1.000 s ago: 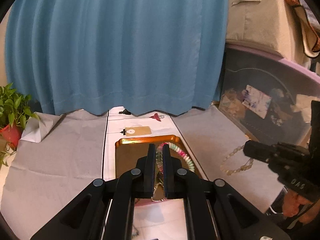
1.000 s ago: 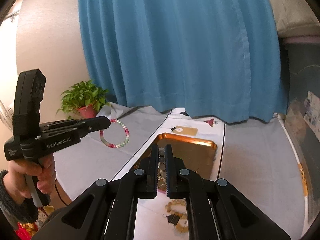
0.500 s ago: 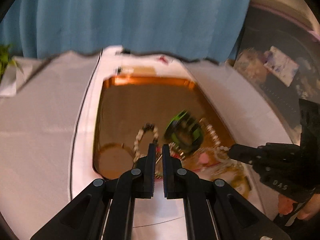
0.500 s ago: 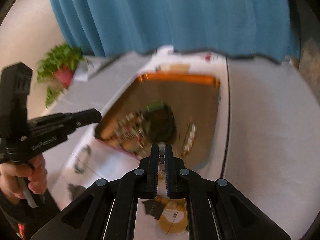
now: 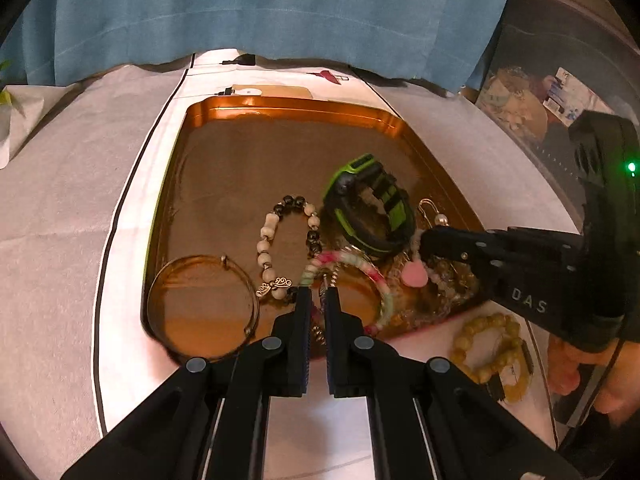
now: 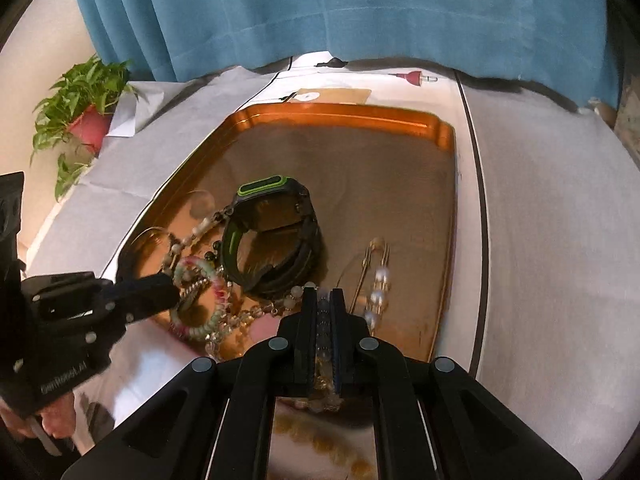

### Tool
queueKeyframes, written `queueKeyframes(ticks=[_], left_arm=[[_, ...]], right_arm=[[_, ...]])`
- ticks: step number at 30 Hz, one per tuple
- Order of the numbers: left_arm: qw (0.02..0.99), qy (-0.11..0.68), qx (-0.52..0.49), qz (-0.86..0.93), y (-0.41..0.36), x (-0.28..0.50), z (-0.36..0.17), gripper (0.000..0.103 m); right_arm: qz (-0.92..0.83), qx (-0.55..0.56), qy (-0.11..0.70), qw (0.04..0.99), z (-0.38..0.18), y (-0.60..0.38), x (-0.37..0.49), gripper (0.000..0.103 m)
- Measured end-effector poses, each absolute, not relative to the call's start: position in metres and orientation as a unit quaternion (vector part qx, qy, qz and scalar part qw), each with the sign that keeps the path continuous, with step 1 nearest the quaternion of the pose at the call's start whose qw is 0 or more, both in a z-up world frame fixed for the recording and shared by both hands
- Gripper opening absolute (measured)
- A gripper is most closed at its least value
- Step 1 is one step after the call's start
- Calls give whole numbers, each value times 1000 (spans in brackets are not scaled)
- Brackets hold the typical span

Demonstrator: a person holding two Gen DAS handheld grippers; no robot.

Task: Organize jewelry
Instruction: 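Open both tools to release the bracelets into the tray, then grasp the second teal beaded chain bracelet with the left tool while the right tool grasps the amber bead strand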

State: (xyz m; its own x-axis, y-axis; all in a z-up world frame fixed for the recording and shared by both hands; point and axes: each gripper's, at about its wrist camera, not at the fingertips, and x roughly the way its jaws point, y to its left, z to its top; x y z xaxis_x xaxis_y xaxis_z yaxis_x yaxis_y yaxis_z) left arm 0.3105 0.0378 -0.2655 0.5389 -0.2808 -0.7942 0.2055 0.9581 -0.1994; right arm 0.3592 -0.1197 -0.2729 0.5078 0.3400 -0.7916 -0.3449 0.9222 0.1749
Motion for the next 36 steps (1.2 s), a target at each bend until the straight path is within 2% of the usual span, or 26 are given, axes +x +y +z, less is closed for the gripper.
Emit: queueKeyframes(ticks=[6, 7, 9, 10, 11, 12, 13, 14, 18, 20, 24, 26, 28, 32, 36], left_arm=[[870, 481, -57, -98, 44, 324, -267, 5], [868, 483, -57, -98, 43, 323, -263, 8], [874, 473, -49, -96, 41, 315, -253, 27], [880, 465, -39, -90, 39, 309, -246, 49], [884, 458, -34, -88, 38, 304, -241, 62], [887, 451, -32, -89, 36, 298, -235, 64], [890, 446, -29, -91, 35, 292, -228, 64], [892, 443, -28, -92, 34, 285, -222, 66], [897, 430, -26, -97, 32, 256, -199, 71], [900, 425, -21, -96, 33, 241, -191, 75], [906, 416, -23, -78, 48, 205, -176, 84], [905, 417, -26, -76, 55, 187, -173, 86], [907, 416, -17, -64, 63, 165, -171, 89], [912, 406, -43, -42, 80, 130, -176, 103], [906, 411, -47, -86, 86, 108, -185, 103]], right_arm=[[189, -19, 463, 866, -267, -116, 382, 10], [193, -23, 460, 866, -263, -115, 380, 12], [206, -21, 444, 872, -252, -117, 369, 18], [208, -17, 438, 874, -247, -119, 364, 28], [211, -9, 432, 877, -241, -122, 356, 45], [210, 1, 424, 881, -235, -126, 347, 54], [207, 9, 417, 885, -231, -129, 340, 70], [201, 19, 409, 890, -226, -134, 330, 78], [200, 34, 392, 897, -212, -144, 296, 79], [193, 24, 385, 902, -205, -145, 280, 87], [181, 14, 371, 911, -190, -154, 239, 94], [168, 6, 360, 918, -184, -158, 215, 103], [168, -10, 357, 919, -182, -161, 197, 103], [189, -35, 344, 919, -180, -168, 153, 103], [221, -23, 334, 916, -181, -174, 119, 103]])
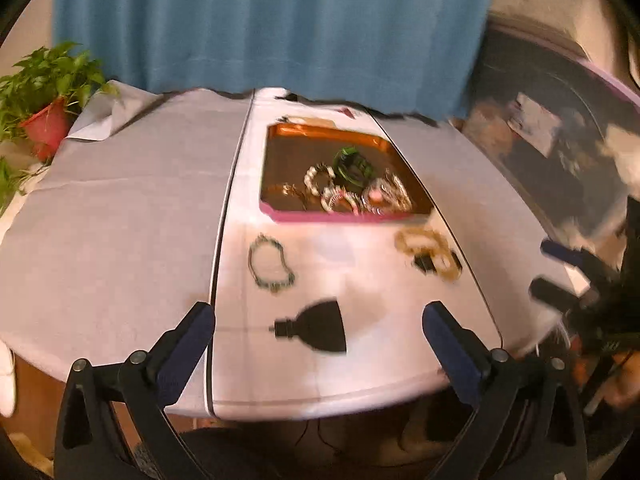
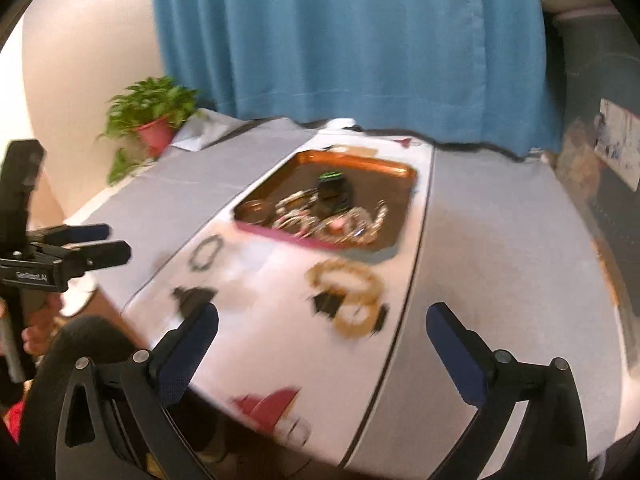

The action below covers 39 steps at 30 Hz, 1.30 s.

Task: Organize jewelry
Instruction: 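Grasp the second teal beaded chain bracelet with the left tool while the right tool grasps the amber bead strand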

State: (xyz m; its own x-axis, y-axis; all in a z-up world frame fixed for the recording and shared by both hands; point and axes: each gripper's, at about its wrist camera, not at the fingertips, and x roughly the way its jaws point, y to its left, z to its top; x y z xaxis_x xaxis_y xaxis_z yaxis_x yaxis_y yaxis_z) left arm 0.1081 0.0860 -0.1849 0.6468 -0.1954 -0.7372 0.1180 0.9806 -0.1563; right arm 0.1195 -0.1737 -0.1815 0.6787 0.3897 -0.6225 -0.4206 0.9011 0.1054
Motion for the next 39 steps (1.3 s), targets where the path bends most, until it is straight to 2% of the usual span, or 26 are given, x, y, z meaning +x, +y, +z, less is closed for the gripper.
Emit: queueKeyframes(ticks=[5, 13, 15, 17, 18, 19, 20, 21, 23, 25, 26, 30, 33, 35, 39], left_arm=[[902, 428, -31, -59, 94, 110, -202, 103], [907, 414, -52, -54, 112, 139, -224, 100], [907, 414, -51, -57, 112, 149, -230, 90], [903, 424, -40, -52, 111, 164, -240, 65], [902, 428, -36, -50, 112, 170, -244, 59], [901, 431, -32, -48, 112, 176, -249, 44], [899, 434, -30, -45, 114, 184, -254, 37], [898, 436, -30, -45, 115, 190, -258, 36], [898, 436, -33, -54, 117, 199, -265, 29], [898, 435, -29, -52, 118, 206, -271, 26], [900, 432, -25, -52, 118, 208, -273, 23], [912, 406, -20, -56, 116, 205, -276, 13], [913, 403, -20, -57, 115, 203, -277, 8], [914, 401, -16, -58, 112, 202, -277, 7], [909, 412, -9, -67, 103, 196, -275, 3]], right_arm=[[200, -38, 267, 942, -182, -178, 92, 103], [217, -6, 333, 918, -225, -183, 138, 103], [213, -8, 324, 922, -236, -182, 146, 103], [221, -2, 324, 920, -241, -179, 154, 103], [223, 0, 322, 920, -243, -179, 160, 102], [224, 0, 321, 920, -244, -179, 164, 101], [226, 5, 322, 919, -247, -180, 172, 95], [225, 9, 327, 918, -250, -181, 179, 89], [215, 13, 342, 915, -259, -183, 191, 65], [199, 11, 360, 911, -267, -184, 207, 52], [197, 13, 361, 911, -268, -185, 212, 49], [193, 8, 359, 913, -268, -181, 230, 45], [177, 6, 383, 907, -274, -179, 239, 34], [171, 0, 390, 905, -276, -177, 241, 21], [166, -43, 385, 907, -276, -164, 233, 13]])
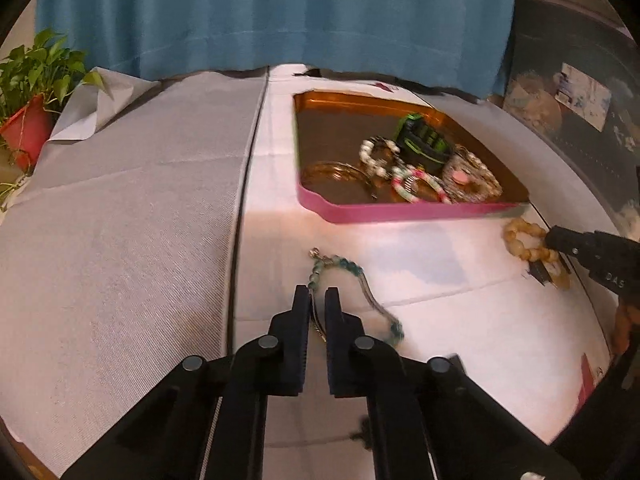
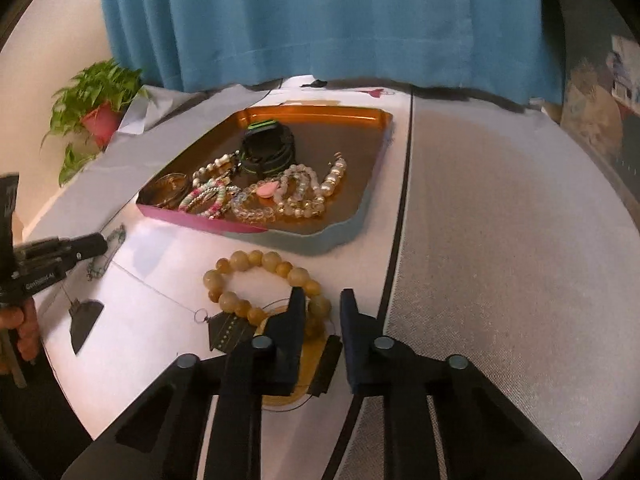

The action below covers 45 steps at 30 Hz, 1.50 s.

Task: Organize jewelry
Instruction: 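Grasp the second teal beaded chain bracelet with the left tool while the right tool grasps the amber bead strand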

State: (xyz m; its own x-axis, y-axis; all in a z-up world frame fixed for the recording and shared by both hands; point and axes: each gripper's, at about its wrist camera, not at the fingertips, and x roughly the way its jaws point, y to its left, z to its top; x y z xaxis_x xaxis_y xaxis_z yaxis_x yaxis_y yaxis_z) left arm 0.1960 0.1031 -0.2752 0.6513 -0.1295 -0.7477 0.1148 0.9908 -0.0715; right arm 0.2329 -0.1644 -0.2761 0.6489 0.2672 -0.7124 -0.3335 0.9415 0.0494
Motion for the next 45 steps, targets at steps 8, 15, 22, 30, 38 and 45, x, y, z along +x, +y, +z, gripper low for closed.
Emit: queueKeyframes(ticks=[8, 15, 22, 30, 38, 45], left_arm=[[896, 433, -17, -96, 66, 158, -272, 1], [893, 434, 22, -118, 42, 136, -271, 1], [893, 436, 15, -110, 47, 141, -271, 11], [899, 427, 32, -97, 49, 152, -274, 47], [897, 422, 47, -119, 46, 154, -273, 4], [886, 440, -4, -143, 47, 150, -270, 4]], right_arm=[[145, -88, 376, 911, -269, -165, 178, 13], [165, -62, 389, 904, -265, -175, 134, 13], [151, -38, 394, 906, -270, -182, 129, 14], [148, -32, 390, 908, -275, -177, 146, 15], [147, -78, 374, 912, -276, -162, 147, 22], [153, -92, 370, 912, -277, -157, 144, 13]])
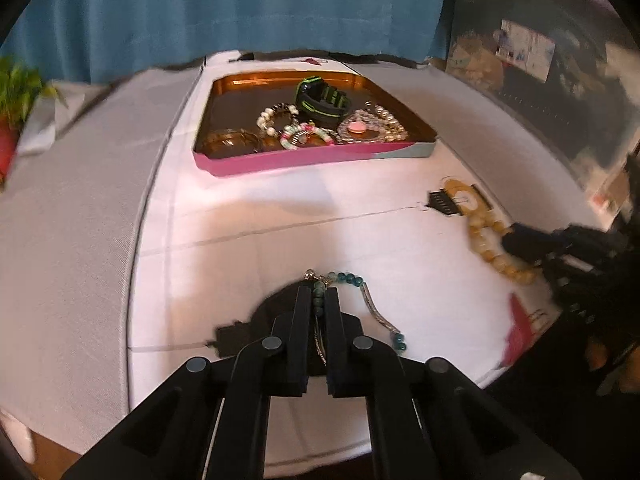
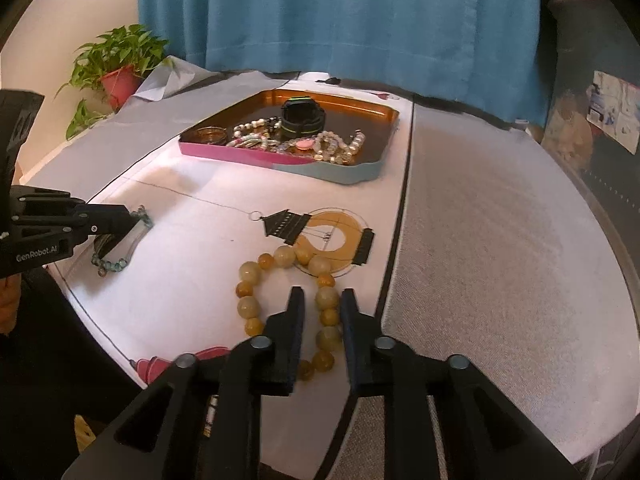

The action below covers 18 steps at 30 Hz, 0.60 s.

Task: Organize jewelry
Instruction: 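Grasp the second teal beaded chain bracelet with the left tool while the right tool grasps the amber bead strand, then lift the teal bracelet and amber strand and carry both over the copper tray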

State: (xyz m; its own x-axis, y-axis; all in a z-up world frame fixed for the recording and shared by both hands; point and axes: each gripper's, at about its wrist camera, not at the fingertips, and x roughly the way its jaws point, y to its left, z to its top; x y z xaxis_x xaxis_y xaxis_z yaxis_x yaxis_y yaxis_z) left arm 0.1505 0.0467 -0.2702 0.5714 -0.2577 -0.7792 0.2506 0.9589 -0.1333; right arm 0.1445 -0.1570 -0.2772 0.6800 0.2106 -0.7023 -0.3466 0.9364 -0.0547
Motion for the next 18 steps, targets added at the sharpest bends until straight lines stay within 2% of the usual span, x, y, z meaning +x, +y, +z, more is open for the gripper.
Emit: queueKeyframes(ticks=[8, 18], left_arm=[[868, 456, -116, -157, 59, 152, -268, 4], [900, 394, -90, -161, 35, 160, -193, 4]], right_arm=[[132, -30, 371, 919, -263, -168, 142, 13], [131, 9, 346, 929, -207, -179, 145, 13]])
